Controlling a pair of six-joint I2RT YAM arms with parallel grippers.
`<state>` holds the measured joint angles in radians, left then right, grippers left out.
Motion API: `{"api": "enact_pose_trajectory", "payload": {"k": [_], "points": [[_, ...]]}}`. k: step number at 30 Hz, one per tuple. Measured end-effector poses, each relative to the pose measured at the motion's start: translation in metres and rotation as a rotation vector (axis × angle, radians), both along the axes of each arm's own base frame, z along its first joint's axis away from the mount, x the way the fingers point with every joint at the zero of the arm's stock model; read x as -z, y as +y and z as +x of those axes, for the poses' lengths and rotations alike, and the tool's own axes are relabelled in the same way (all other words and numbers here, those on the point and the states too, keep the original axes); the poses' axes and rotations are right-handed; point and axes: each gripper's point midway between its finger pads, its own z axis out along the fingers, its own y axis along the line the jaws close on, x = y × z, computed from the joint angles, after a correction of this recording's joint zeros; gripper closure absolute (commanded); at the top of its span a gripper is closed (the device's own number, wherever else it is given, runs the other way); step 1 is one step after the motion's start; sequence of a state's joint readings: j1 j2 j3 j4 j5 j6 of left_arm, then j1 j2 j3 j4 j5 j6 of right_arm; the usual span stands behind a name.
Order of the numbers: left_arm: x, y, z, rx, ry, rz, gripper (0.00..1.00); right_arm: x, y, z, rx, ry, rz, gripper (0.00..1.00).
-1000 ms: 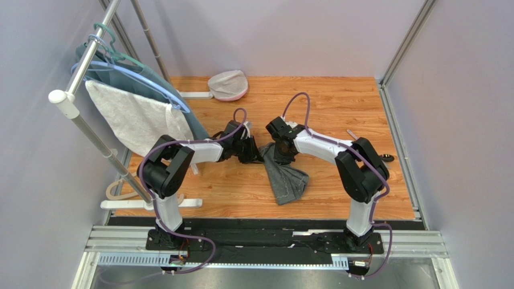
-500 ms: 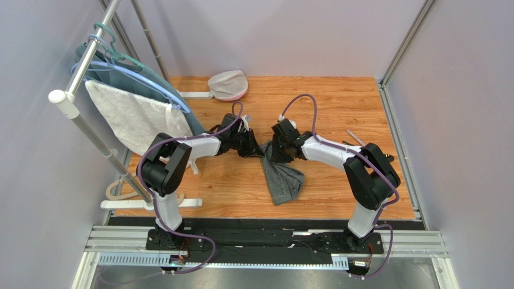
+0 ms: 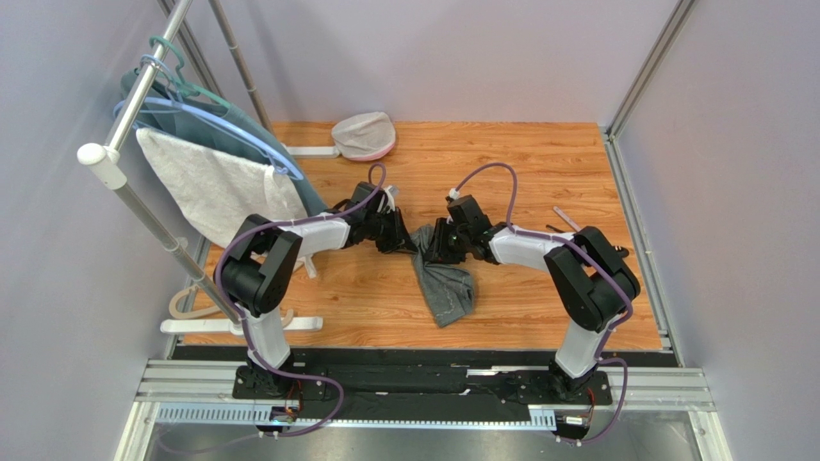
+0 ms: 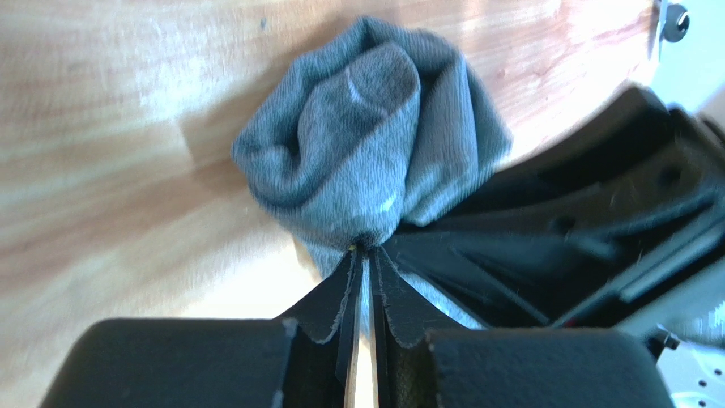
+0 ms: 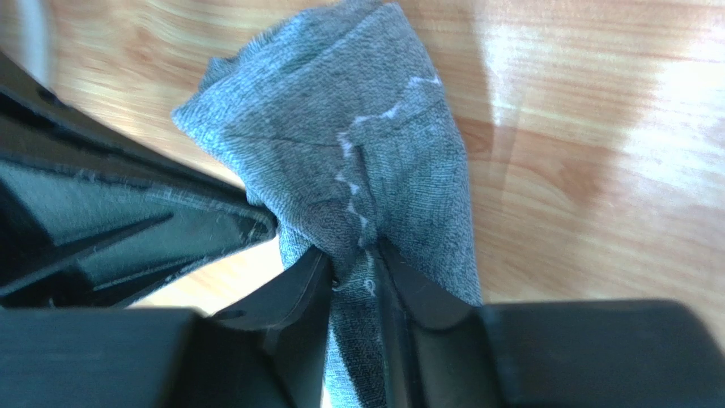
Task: Fold the napkin into a case and place the utensils inside
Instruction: Fold the 2/3-rectangle-folded napkin at the center of the board.
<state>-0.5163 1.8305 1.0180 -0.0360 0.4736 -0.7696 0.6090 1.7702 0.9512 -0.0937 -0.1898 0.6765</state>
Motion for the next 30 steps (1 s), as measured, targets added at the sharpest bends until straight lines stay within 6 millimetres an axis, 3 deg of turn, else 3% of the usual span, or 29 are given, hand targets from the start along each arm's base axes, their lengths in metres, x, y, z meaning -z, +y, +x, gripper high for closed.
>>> {"api": "enact_pose_trajectory", "payload": {"k": [4, 10, 11, 16, 25, 30], "points": [[-0.010, 0.007, -0.005, 0.002, -0.008, 0.025, 0.86, -0.003, 0.005, 0.001, -0.004, 0.007, 0.109, 0.64], [-0.044, 0.013, -0.008, -0.002, -0.067, 0.023, 0.87, -0.003, 0.009, 0.001, -0.009, 0.005, 0.179, 0.73], [-0.049, 0.011, -0.008, 0.005, -0.073, 0.013, 0.88, -0.002, 0.008, 0.000, -0.006, 0.006, 0.186, 0.80], [-0.072, -0.009, 0.004, 0.059, -0.088, -0.062, 0.88, 0.001, 0.004, 0.000, 0.008, 0.014, 0.213, 0.86], [-0.052, -0.044, 0.012, 0.136, -0.029, -0.087, 0.88, -0.001, 0.005, -0.001, -0.001, 0.022, 0.235, 0.79], [-0.039, -0.048, 0.018, 0.131, 0.006, -0.044, 0.88, 0.000, 0.003, 0.000, 0.012, 0.037, 0.243, 0.76]]}}
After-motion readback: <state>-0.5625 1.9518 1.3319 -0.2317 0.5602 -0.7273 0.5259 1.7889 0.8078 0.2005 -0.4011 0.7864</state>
